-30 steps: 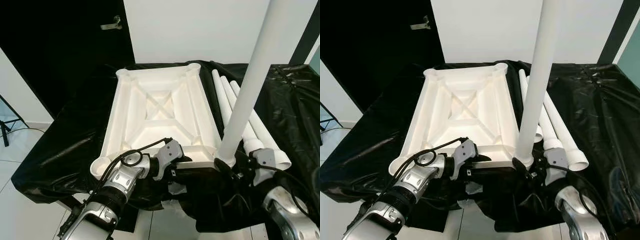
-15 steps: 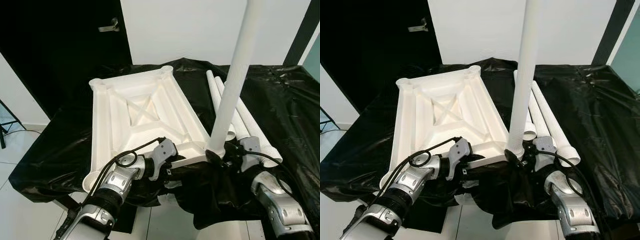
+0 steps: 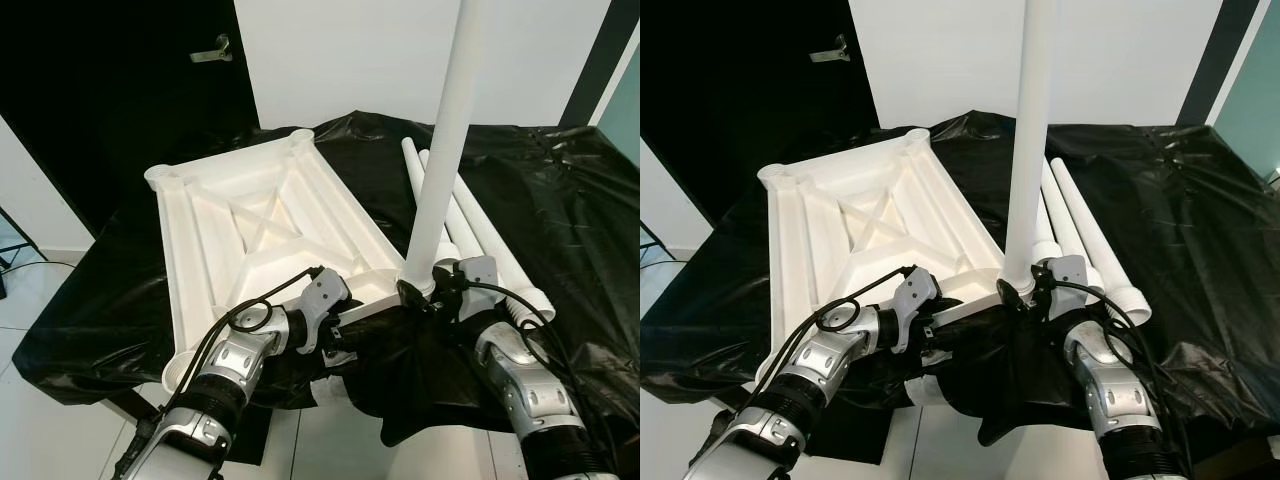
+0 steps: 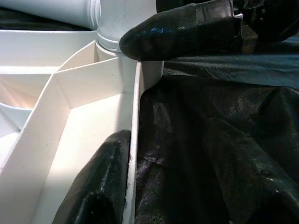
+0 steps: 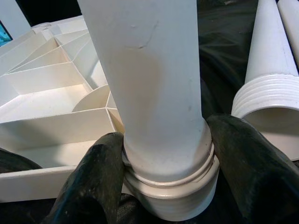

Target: Building children table

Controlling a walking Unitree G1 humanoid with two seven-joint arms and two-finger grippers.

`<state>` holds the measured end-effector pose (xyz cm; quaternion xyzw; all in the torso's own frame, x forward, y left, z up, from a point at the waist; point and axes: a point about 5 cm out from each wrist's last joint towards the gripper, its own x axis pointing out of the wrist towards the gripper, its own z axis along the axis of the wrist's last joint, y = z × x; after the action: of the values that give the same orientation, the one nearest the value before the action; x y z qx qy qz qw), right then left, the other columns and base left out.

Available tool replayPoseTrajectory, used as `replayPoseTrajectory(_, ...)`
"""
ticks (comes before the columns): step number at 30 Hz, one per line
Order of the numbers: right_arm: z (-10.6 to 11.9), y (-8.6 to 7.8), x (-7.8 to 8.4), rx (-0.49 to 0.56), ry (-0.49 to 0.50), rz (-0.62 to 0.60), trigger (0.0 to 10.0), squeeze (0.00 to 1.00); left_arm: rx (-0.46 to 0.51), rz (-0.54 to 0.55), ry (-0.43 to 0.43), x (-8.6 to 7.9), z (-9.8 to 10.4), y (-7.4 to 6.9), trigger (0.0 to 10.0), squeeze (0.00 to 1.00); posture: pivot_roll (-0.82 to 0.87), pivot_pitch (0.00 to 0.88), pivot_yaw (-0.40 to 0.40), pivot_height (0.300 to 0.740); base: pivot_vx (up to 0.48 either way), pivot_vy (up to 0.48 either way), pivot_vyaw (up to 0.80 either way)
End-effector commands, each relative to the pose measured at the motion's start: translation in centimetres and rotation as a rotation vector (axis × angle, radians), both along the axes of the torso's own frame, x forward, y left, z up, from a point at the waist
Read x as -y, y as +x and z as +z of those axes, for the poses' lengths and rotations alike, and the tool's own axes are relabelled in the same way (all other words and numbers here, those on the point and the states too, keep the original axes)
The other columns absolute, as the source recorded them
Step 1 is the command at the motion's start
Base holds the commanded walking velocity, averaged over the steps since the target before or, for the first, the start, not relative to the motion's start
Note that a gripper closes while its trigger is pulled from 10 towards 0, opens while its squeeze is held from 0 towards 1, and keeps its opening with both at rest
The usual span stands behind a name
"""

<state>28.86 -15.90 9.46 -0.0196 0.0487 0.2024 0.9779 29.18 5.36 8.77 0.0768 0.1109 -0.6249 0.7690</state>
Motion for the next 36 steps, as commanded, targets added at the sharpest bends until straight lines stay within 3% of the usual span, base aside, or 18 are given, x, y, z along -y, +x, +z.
replayPoseTrajectory(1, -0.2, 0.7, -1.4, -0.026, 0.005, 0.012, 3.5, 0.00, -0.098, -0.242, -0.034, 3.8, -1.5, -3.2, 10.0, 0.00, 0.07, 0.000, 0.044, 0.740, 0.000, 0.000, 0.00)
replayPoseTrajectory(2, -0.2, 0.7, -1.4, -0.026, 0.005, 0.012, 3.5, 0.00, -0.098, -0.242, -0.034, 3.8, -1.5, -3.2, 10.0, 0.00, 0.07, 0.000, 0.044, 0.740, 0.000, 0.000, 0.00)
replayPoseTrajectory(3, -0.3, 0.6, -0.7, -0.025, -0.013, -0.016, 8.9, 0.00, -0.090, -0.220, -0.054, 4.0, -1.3, -3.1, 10.0, 0.00, 0.07, 0.000, 0.044, 0.740, 0.000, 0.000, 0.00)
replayPoseTrajectory(5, -0.3, 0.6, -0.7, -0.025, -0.013, -0.016, 8.9, 0.00, -0.090, -0.220, -0.054, 4.0, -1.3, -3.1, 10.0, 0.00, 0.07, 0.000, 0.044, 0.740, 0.000, 0.000, 0.00)
replayPoseTrajectory(6, -0.2, 0.4, 0.0, -0.012, -0.026, -0.059, 10.0, 0.00, -0.054, -0.160, -0.080, 4.3, -0.9, -2.5, 10.0, 0.00, 0.06, 0.000, 0.044, 0.740, 0.000, 0.000, 0.00)
replayPoseTrajectory(9, 0.0, 0.1, 0.6, 0.009, -0.039, -0.105, 10.0, 0.00, -0.015, -0.090, -0.108, 4.5, -0.5, -1.8, 10.0, 0.00, 0.06, 0.000, 0.044, 0.740, 0.000, 0.000, 0.00)
replayPoseTrajectory(14, 1.3, -1.5, 0.8, 0.087, -0.038, -0.134, 10.0, 0.00, -0.007, -0.055, -0.251, 4.3, 1.8, -0.8, 10.0, 0.00, 0.05, 0.000, 0.053, 0.740, 0.000, 0.000, 0.00)
replayPoseTrajectory(20, 2.6, -1.9, 1.0, 0.145, -0.094, -0.127, 10.0, 0.00, 0.007, -0.062, -0.284, 4.2, 2.5, -0.7, 10.0, 0.00, 0.05, 0.000, 0.060, 0.740, 0.000, 0.000, 0.00)
replayPoseTrajectory(23, 3.1, -2.0, 1.1, 0.176, -0.155, -0.108, 10.0, 0.00, 0.015, -0.060, -0.286, 4.3, 2.7, -0.6, 10.0, 0.00, 0.05, 0.000, 0.060, 0.740, 0.000, 0.000, 0.00)
replayPoseTrajectory(29, 4.0, -1.9, 2.3, 0.226, -0.394, -0.145, 10.0, 0.00, 0.033, -0.047, -0.301, 4.5, 2.9, -0.4, 10.0, 0.00, 0.05, 0.000, 0.058, 0.740, 0.000, 0.000, 0.00)
replayPoseTrajectory(36, 4.4, -1.6, 3.6, 0.220, -0.498, -0.212, 10.0, 0.00, 0.027, -0.042, -0.298, 4.4, 2.9, -0.5, 10.0, 0.00, 0.06, 0.000, 0.056, 0.740, 0.000, 0.000, 0.00)
